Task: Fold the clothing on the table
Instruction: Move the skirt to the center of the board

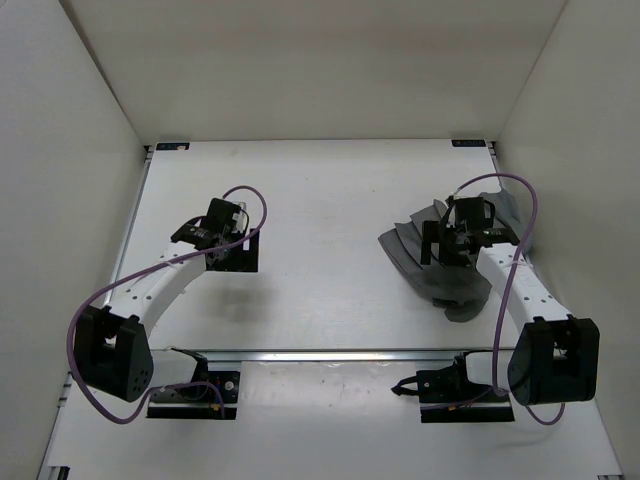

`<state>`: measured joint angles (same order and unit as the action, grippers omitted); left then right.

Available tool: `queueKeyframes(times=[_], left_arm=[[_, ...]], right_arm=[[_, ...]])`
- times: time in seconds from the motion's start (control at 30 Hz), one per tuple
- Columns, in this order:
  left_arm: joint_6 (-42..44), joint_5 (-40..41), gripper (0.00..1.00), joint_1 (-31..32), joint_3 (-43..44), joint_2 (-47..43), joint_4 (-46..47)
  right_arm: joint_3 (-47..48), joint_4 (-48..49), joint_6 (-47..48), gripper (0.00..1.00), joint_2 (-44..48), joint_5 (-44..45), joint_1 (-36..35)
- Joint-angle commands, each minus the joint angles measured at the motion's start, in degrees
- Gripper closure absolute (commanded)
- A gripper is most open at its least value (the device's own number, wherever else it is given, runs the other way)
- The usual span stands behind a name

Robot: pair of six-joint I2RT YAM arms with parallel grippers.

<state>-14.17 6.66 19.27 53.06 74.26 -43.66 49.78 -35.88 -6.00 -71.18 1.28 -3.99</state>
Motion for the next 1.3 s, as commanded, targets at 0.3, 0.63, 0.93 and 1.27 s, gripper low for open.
queueKeyframes(times=[0.3,0.63,0.93,1.27], left_arm=[[1.34,-1.56,0.01,0.60,1.78,0.27,1.47],[1.96,-1.29,0.01,0.33,3.02,0.89,0.86],[-0.15,-3.75,0.02,-1.07,3.28,0.45,4.46],[-0.94,-4.46,0.02,-4.68,5.13,-3.32,4.81]], right_arm=[[-3.98,-0.78,1.87,0.03,-1.06,8.65,-2.52],[4.17,4.86,2.48,0.92,-14.69,4.62,-2.33],[51.45,-3.30,1.86,0.99,-34.27,-15.93,-20.24],[55.41,10.97,-6.48,1.00,-22.20,-27.04,-12.03]])
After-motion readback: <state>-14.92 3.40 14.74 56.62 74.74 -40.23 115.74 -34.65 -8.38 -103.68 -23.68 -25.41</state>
